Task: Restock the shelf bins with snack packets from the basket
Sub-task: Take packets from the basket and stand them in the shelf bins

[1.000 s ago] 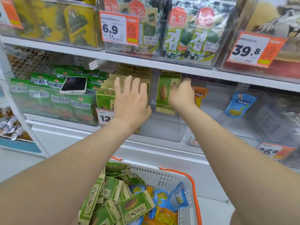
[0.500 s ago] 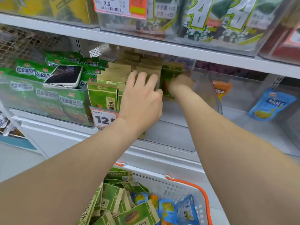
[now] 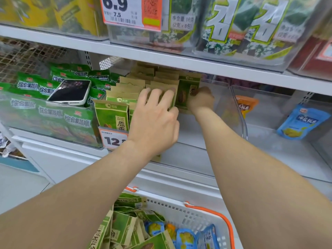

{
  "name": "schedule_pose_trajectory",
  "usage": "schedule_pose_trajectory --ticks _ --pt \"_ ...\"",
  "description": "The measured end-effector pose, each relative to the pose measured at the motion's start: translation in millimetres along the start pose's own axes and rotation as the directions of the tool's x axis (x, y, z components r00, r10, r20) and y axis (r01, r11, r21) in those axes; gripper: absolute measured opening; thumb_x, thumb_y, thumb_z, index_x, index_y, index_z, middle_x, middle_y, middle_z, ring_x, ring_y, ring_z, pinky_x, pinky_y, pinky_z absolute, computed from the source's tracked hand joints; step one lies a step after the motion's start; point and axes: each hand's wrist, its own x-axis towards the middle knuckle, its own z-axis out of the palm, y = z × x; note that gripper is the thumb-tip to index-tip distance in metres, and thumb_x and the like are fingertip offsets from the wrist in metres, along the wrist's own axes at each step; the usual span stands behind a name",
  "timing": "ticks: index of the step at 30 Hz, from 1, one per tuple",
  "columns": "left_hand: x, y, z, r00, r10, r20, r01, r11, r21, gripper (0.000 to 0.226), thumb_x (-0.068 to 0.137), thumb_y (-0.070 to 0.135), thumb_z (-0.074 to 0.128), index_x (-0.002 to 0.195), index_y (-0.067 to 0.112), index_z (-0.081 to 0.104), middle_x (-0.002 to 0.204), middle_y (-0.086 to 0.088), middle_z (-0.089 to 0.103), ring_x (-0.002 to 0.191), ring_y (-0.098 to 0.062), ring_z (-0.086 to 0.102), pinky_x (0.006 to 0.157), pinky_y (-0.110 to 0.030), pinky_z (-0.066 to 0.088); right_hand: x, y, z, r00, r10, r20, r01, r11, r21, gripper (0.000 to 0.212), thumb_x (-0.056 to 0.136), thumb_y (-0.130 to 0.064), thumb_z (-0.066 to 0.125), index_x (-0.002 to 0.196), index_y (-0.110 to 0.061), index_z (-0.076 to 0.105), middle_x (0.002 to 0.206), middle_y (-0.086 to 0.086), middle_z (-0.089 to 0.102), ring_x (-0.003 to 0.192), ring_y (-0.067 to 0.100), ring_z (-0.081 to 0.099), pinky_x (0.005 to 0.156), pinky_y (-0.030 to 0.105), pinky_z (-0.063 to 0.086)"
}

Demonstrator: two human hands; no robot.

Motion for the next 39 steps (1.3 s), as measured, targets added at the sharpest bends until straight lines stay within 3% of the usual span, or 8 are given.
schedule_pose_trajectory --ticks 6,9,16,20,24,30,37,39 --pt "-1 3 -5 0.997 -0.065 -0.034 0.063 0.997 -0.044 0.031 0.082 0.021 0.050 0.106 0.011 0.066 0.130 -0.017 0.056 0.107 -0.040 0.052 0.107 -0.053 0.037 -12 -5 -10 0.970 0.074 0.233 -0.019 0.972 -0.233 0.045 0.098 -0.021 0.066 0.137 -0.004 0.050 0.131 0.013 0.061 0.119 0.031 0.062 0.083 0.034 0.053" --pt "-3 4 -12 0.990 -0.115 -0.085 0.091 0.965 -0.244 0.035 0.080 0.019 0.057 0.114 0.013 0.062 0.119 -0.010 0.055 0.104 -0.033 0.051 0.106 -0.048 0.038 -25 -14 -29 0.947 -0.051 0.317 0.182 0.899 -0.398 0.033 0.095 -0.015 0.066 0.126 -0.006 0.061 0.120 0.012 0.066 0.104 0.030 0.065 0.076 0.031 0.048" --pt "-7 16 -53 0.971 -0.136 -0.198 0.021 0.868 -0.497 0.015 0.076 0.010 0.063 0.091 0.013 0.061 0.096 -0.001 0.056 0.094 -0.027 0.051 0.078 -0.040 0.045 -97 -33 -90 0.860 -0.289 0.421 0.479 0.743 -0.468 0.020 0.098 -0.033 0.055 0.103 -0.013 0.054 0.112 0.013 0.058 0.094 0.034 0.055 0.077 0.037 0.046" --pt "-21 21 -82 0.937 -0.335 0.102 0.340 0.803 -0.490 0.011 0.072 0.028 0.062 0.079 0.025 0.053 0.069 0.009 0.059 0.070 -0.022 0.055 0.056 -0.033 0.043 -155 -39 -126 0.852 -0.392 0.348 0.519 0.727 -0.450 0.023 0.089 -0.029 0.057 0.100 -0.010 0.066 0.104 0.015 0.062 0.096 0.038 0.065 0.082 0.040 0.052" --pt "-49 25 -88 0.784 0.037 0.619 0.298 0.853 -0.428 0.007 0.075 0.031 0.066 0.071 0.026 0.063 0.070 0.011 0.065 0.073 -0.014 0.060 0.066 -0.031 0.052 -195 -12 -150 0.716 -0.117 0.689 0.552 0.699 -0.455 0.022 0.080 -0.014 0.053 0.072 -0.006 0.072 0.059 0.002 0.073 0.058 0.019 0.074 0.068 0.040 0.066" --pt "-85 50 -55 0.328 0.276 0.904 0.123 0.936 -0.330 0.014 0.094 0.035 0.062 0.100 0.030 0.073 0.099 0.005 0.074 0.091 -0.019 0.071 0.084 -0.039 0.060 -235 76 -105 0.451 0.132 0.883 0.785 0.412 -0.462 0.019 0.092 -0.021 0.057 0.082 -0.010 0.069 0.078 0.002 0.071 0.077 0.026 0.069 0.069 0.037 0.059" --pt "-106 101 -25 0.165 0.357 0.920 -0.133 0.932 -0.337 0.030 0.101 0.040 0.056 0.127 0.026 0.066 0.131 0.001 0.063 0.117 -0.026 0.062 0.100 -0.041 0.053 -276 163 -51 0.286 0.174 0.942 0.931 0.185 -0.316 0.008 0.096 -0.015 0.062 0.102 -0.012 0.057 0.087 0.001 0.046 0.061 0.015 0.041 0.053 0.033 0.041" --pt "-106 110 -21 0.176 0.380 0.908 -0.157 0.922 -0.355 0.030 0.103 0.038 0.055 0.127 0.023 0.066 0.131 -0.002 0.063 0.116 -0.027 0.062 0.095 -0.039 0.053 -294 189 -32 0.217 0.221 0.951 0.957 0.145 -0.252 0.026 0.097 -0.018 0.064 0.122 -0.012 0.059 0.093 0.003 0.051 0.066 0.019 0.049 0.053 0.034 0.042"
